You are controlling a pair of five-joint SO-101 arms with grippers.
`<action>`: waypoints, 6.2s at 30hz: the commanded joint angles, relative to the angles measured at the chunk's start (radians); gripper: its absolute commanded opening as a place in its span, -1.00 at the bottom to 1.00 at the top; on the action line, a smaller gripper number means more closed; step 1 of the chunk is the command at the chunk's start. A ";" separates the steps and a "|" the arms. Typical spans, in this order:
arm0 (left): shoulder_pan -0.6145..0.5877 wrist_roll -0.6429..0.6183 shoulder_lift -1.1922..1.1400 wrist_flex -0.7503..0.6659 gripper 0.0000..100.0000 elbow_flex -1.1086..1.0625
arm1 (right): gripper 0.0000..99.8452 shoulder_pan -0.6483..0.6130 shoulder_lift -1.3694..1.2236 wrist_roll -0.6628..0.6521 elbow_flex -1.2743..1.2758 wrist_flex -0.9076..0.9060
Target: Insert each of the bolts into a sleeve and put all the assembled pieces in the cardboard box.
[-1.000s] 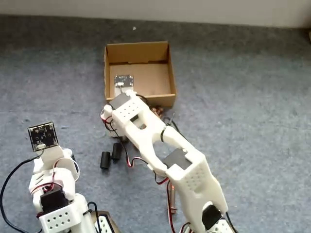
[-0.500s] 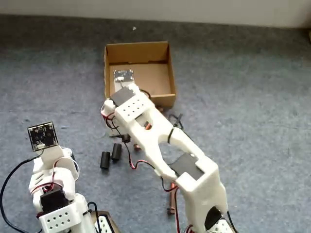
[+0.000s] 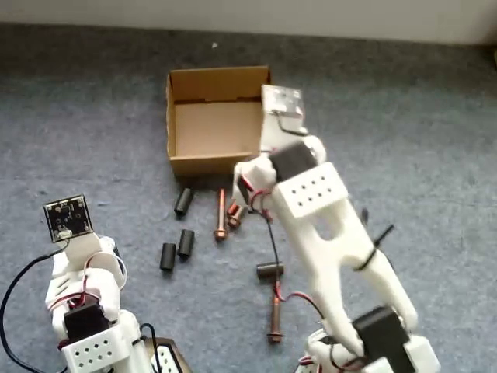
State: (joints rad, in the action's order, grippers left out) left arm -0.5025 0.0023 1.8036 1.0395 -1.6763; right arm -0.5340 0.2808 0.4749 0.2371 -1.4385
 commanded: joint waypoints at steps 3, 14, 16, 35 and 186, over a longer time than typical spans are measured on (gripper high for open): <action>-0.015 0.006 0.010 -0.015 -0.98 -0.019 | -0.99 0.120 0.254 -0.011 0.331 0.214; 0.071 0.290 0.007 -0.011 -0.98 0.039 | -0.99 0.378 0.449 -0.005 0.714 0.570; 0.131 0.295 0.004 0.018 -0.98 0.082 | -0.99 0.406 0.432 -0.002 0.742 0.622; 0.605 0.149 -0.641 0.160 -0.80 0.745 | -0.99 0.641 0.294 0.164 0.796 0.862; 0.806 -0.160 -1.322 -0.150 -0.99 1.061 | -0.99 0.490 0.576 -0.058 0.908 0.817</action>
State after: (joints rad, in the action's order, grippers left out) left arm 0.3429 -0.1573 0.2677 0.9920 -0.5071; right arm 0.0199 0.7150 0.4611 1.1270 -0.6145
